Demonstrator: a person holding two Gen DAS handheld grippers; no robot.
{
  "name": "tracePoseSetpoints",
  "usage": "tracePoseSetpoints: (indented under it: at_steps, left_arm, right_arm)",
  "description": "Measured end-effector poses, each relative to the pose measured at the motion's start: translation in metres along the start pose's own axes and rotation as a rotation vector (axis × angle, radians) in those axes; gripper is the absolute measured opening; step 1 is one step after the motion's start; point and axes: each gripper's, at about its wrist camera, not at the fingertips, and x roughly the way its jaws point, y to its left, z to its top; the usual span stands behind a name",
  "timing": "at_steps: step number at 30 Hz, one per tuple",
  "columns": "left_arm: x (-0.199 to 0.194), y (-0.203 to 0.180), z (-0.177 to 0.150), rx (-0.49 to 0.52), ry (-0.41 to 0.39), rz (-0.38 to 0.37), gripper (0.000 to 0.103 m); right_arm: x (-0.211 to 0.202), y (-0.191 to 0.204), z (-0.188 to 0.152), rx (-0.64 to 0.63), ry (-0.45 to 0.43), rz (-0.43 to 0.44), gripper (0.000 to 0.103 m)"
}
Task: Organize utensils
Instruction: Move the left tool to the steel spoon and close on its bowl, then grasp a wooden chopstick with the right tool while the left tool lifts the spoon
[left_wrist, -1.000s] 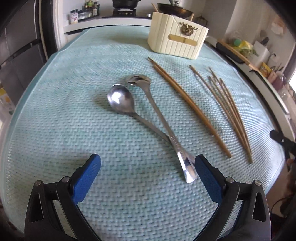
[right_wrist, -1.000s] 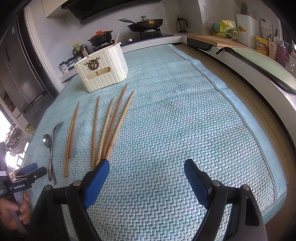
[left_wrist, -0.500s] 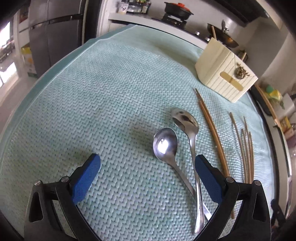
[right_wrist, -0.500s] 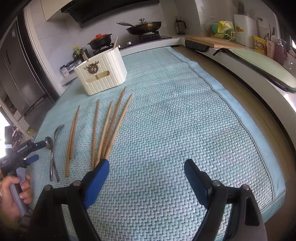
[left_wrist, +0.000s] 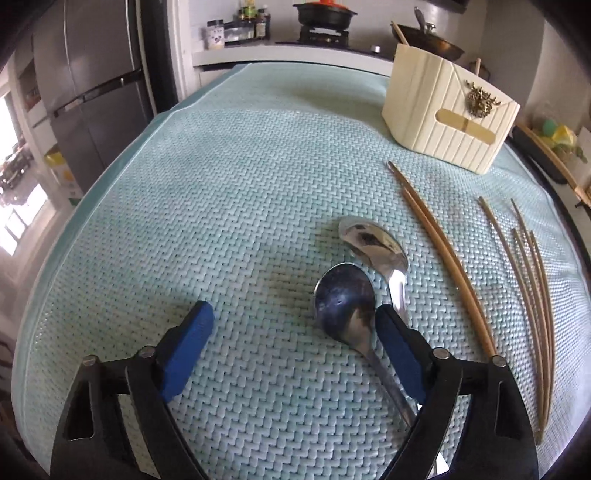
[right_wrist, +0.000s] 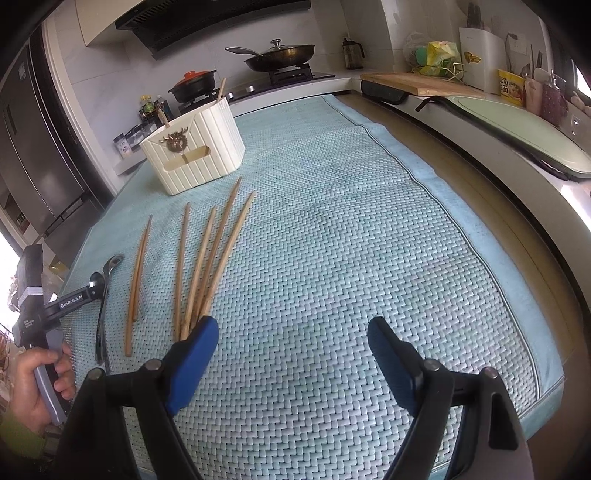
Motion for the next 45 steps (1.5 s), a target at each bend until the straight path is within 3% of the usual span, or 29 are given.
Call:
tracePoseSetpoints:
  at_steps: [2, 4, 6, 7, 9, 11, 16, 22, 27, 29, 31, 37, 40, 45]
  left_arm:
    - [0.001, -0.006, 0.002, 0.041, -0.015, -0.008, 0.07]
    - [-0.002, -0.01, -0.005, 0.077, -0.027, -0.052, 0.053]
    - [-0.003, -0.016, -0.004, 0.113, -0.031, -0.104, 0.028]
    - [-0.003, -0.015, -0.003, 0.121, -0.029, -0.131, 0.026]
    - [-0.002, -0.011, 0.0, 0.111, -0.02, -0.189, 0.006]
    - [0.0, -0.001, 0.006, 0.073, 0.001, -0.254, 0.005]
    - [-0.007, 0.005, 0.004, 0.044, 0.002, -0.292, 0.003]
    - [-0.017, 0.014, 0.001, -0.002, -0.013, -0.29, 0.003]
    - [-0.022, 0.015, 0.005, 0.0, -0.036, -0.259, 0.003]
    - [-0.024, 0.015, 0.005, 0.005, -0.043, -0.249, 0.003]
    - [-0.026, 0.016, 0.004, 0.006, -0.049, -0.238, 0.003]
    - [-0.035, 0.025, 0.003, -0.002, -0.076, -0.217, 0.003]
    - [-0.039, 0.029, 0.003, 0.002, -0.088, -0.204, 0.003]
    - [-0.045, 0.037, 0.003, 0.007, -0.104, -0.187, 0.003]
  right_arm:
    - [0.001, 0.001, 0.001, -0.002, 0.0, 0.002, 0.085]
    - [0.0, 0.002, 0.001, -0.003, -0.004, 0.003, 0.085]
    - [0.0, 0.003, 0.001, 0.0, -0.004, 0.003, 0.085]
    - [0.0, 0.002, 0.001, 0.002, -0.003, 0.003, 0.085]
    - [-0.001, 0.002, 0.001, 0.005, -0.004, 0.001, 0.085]
    - [-0.003, 0.0, 0.0, 0.006, -0.006, -0.002, 0.085]
    - [-0.005, -0.002, -0.004, -0.005, -0.011, -0.012, 0.085]
    - [-0.005, 0.002, 0.001, -0.027, -0.014, 0.009, 0.085]
    - [0.007, 0.012, 0.025, -0.109, -0.034, 0.022, 0.084]
    - [0.023, 0.016, 0.04, -0.11, -0.002, 0.045, 0.073]
    - [0.045, 0.021, 0.057, -0.101, 0.032, 0.087, 0.04]
    - [0.107, 0.047, 0.099, -0.067, 0.114, 0.149, 0.021]
    - [0.135, 0.058, 0.112, -0.077, 0.168, 0.097, 0.013]
    - [0.162, 0.076, 0.125, -0.155, 0.254, 0.005, 0.01]
